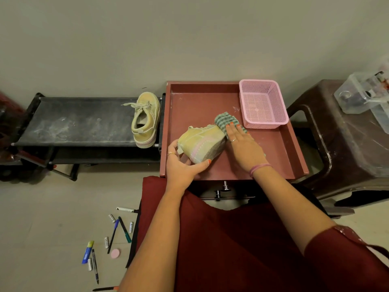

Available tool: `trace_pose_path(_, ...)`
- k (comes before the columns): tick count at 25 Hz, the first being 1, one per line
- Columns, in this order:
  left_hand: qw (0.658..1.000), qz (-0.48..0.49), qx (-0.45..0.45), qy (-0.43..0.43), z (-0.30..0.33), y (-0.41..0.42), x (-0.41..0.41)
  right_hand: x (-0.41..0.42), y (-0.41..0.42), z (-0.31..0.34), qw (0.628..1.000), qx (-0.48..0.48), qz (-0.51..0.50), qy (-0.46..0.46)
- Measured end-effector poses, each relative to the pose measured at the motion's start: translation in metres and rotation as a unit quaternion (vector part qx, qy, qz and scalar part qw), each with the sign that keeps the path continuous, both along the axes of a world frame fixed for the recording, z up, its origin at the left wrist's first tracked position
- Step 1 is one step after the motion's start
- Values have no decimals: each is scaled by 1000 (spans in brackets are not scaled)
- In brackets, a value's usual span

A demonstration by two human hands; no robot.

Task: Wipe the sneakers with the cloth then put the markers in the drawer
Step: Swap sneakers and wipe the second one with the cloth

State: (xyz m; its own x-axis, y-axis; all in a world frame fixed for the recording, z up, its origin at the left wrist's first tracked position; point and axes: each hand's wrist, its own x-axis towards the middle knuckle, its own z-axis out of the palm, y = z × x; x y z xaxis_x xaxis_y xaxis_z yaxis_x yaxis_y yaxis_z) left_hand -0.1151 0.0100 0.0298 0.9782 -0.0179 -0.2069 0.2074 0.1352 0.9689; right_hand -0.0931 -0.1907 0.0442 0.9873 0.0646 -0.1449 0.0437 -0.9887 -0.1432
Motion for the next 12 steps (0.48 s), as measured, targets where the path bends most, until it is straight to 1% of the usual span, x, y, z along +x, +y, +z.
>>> trace_pose_path(2, 1000, 4, -2, 0, 0, -2, 0, 9, 1, 2, 1000, -17, -13, -1)
trace_pose_path(4, 1000, 6, 2, -1, 0, -3, 0, 8, 14, 5, 1000, -2, -3, 10)
trace_pose_path(5, 1000, 8, 5, -3, 0, -3, 0, 3, 23, 8, 999, 39, 5, 16)
trace_pose_path(6, 1000, 9, 7, -5, -1, -2, 0, -2, 32, 15, 994, 104, 1, 22)
trace_pose_path(8, 1000, 11, 9, -5, -2, -1, 0, -13, 43, 31, 970, 240, -38, 34)
trace_pose_path(9, 1000, 12, 9, -4, -1, -1, 0, -18, 44, 36, 957, 286, -48, 34)
trace_pose_path(10, 1000, 13, 9, -5, -1, -1, 0, -24, 44, 38, 950, 307, -46, 30)
trace_pose_path(12, 1000, 12, 9, -6, 0, -2, 0, -32, 41, 34, 958, 288, -9, 8)
